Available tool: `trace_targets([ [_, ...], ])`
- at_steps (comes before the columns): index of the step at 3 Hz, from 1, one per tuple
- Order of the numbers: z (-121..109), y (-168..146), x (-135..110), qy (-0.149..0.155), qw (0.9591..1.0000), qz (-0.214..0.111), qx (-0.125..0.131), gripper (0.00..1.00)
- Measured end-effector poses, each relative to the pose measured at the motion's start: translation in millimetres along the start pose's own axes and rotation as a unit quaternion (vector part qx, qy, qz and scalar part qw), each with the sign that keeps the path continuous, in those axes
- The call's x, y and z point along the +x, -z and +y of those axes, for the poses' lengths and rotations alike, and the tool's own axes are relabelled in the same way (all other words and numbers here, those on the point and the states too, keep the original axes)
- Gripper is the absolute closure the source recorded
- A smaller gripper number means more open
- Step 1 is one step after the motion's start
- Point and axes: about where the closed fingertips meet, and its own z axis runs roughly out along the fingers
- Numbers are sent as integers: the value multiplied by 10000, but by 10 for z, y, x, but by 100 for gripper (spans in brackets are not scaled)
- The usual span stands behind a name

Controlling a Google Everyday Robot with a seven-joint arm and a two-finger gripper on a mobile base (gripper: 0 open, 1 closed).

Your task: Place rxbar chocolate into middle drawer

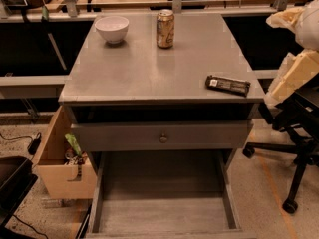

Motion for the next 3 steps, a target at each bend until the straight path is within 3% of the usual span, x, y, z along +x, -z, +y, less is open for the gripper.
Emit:
trace_targets([
  [1,-409,-102,87,133,9967,-769,216,0],
  [2,-775,-338,423,-81,9920,-1220,318,0],
  [3,-775,-339,422,-81,9920,-1220,317,0],
])
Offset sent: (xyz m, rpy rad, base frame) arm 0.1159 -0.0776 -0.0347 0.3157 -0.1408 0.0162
